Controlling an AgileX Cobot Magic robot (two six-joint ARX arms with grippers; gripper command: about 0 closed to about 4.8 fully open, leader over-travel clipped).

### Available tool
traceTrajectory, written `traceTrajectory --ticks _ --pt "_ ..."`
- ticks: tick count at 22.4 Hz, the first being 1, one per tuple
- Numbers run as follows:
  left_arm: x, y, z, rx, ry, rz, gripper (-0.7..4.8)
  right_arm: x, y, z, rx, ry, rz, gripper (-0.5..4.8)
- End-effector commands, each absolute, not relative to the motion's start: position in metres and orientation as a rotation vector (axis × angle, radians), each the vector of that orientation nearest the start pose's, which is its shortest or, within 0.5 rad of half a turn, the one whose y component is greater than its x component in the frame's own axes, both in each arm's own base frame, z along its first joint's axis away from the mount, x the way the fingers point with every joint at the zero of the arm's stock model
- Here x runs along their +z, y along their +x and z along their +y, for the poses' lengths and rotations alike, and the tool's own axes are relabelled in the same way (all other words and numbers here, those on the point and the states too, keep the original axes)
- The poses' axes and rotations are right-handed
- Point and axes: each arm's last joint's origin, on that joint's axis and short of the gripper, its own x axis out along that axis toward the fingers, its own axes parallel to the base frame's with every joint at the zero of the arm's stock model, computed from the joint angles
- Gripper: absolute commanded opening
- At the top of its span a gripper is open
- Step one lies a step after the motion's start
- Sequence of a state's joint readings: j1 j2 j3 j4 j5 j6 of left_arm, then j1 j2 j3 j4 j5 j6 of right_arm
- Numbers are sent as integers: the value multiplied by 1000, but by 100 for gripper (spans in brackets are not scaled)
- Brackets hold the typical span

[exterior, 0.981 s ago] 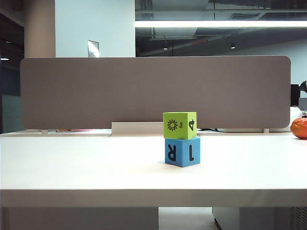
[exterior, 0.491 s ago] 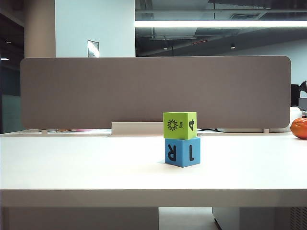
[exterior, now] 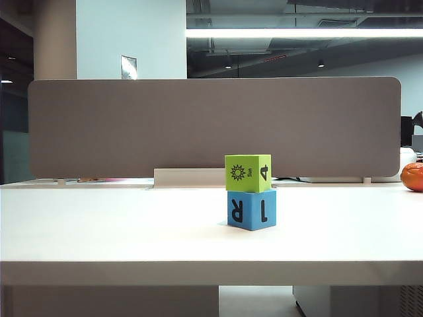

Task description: Stack one letter block on top of another letter block.

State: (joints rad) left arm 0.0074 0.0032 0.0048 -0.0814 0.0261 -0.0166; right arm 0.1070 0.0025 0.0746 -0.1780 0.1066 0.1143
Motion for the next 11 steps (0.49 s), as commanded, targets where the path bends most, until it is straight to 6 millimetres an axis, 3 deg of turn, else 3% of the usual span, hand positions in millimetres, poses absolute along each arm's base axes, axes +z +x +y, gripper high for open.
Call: traceTrajectory --ticks 1,11 --pt "159 97 0 -22 -16 70 -5 165 94 6 -41 83 108 -5" --pt "159 97 0 -22 -16 70 -5 152 96 8 32 32 147 -5"
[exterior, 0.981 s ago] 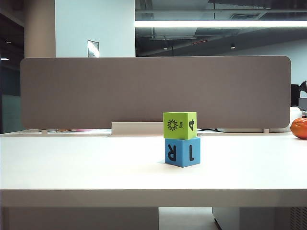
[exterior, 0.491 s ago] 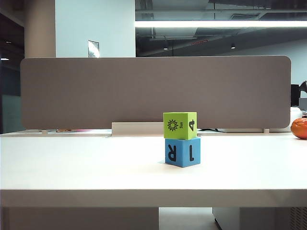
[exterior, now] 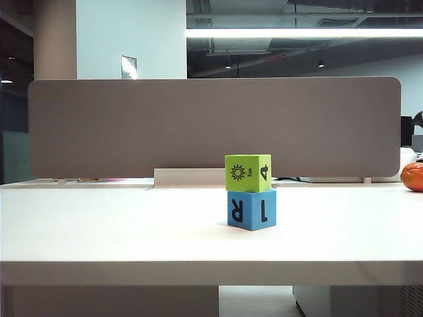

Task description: Stack one letter block on top of another letter block.

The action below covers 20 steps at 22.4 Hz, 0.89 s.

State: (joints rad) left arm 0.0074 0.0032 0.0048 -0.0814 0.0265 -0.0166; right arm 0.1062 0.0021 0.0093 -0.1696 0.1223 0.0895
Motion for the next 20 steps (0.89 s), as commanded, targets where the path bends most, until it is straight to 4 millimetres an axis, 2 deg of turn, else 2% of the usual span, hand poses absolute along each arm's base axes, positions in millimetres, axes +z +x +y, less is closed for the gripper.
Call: traceTrajectory --ticks 1,20 --pt "159 97 0 -22 -16 70 -5 150 96 8 41 31 155 -5" --pt "158 97 -1 -41 -13 80 -6 147 96 9 68 17 178 -5"
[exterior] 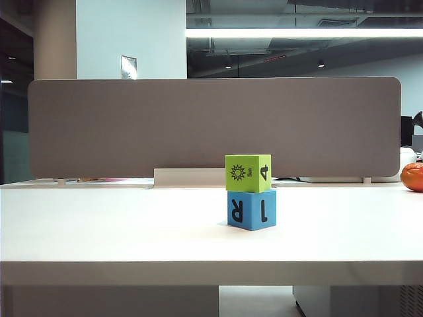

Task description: Stack one letter block on top of another letter block.

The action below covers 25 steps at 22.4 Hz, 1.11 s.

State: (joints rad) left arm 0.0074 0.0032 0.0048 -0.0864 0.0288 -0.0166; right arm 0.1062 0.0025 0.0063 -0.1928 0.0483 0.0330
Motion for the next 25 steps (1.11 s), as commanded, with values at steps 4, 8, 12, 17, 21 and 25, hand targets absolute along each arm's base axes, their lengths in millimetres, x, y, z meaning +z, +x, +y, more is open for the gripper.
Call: traceTrajectory --ticks 4,8,12,17,21,25 --pt "158 97 -1 -41 -10 79 -6 150 96 9 50 5 139 -5" --pt "159 97 -1 -41 12 67 -6 154 97 8 21 -45 103 -5" --pt "159 97 -2 -70 16 70 -6 153 97 5 -62 -50 106 -5" --pt "159 97 -2 -92 15 69 -6 153 97 5 -85 -72 108 -5" --pt "159 97 -2 -94 15 69 -6 154 97 4 -105 -73 105 -5" --pt "159 97 -3 -110 14 69 -6 154 97 1 -126 -66 105 -5"
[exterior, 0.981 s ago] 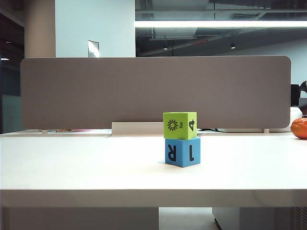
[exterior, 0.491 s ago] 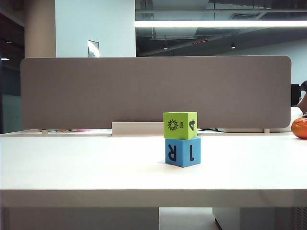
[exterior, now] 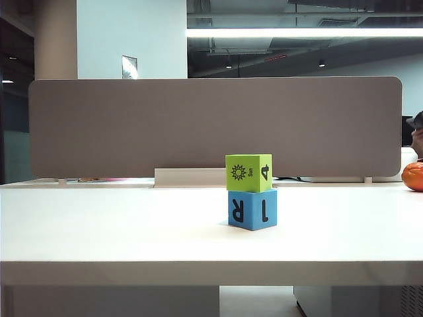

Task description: Stack one letter block on top of another letter block.

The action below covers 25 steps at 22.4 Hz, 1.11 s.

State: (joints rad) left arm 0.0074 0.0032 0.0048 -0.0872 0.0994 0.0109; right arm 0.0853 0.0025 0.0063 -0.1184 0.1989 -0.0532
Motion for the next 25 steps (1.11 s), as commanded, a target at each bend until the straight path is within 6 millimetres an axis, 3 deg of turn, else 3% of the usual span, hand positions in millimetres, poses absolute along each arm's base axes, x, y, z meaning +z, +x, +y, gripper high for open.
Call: traceTrajectory --ticks 1,15,25 --pt "159 97 -3 -110 14 69 -6 154 97 1 -127 -66 106 -5" --pt "159 97 -3 -110 14 67 -6 150 96 1 -123 -71 143 -1" --pt "167 97 -3 -113 20 -21 -6 161 97 2 -106 -56 29 -1"
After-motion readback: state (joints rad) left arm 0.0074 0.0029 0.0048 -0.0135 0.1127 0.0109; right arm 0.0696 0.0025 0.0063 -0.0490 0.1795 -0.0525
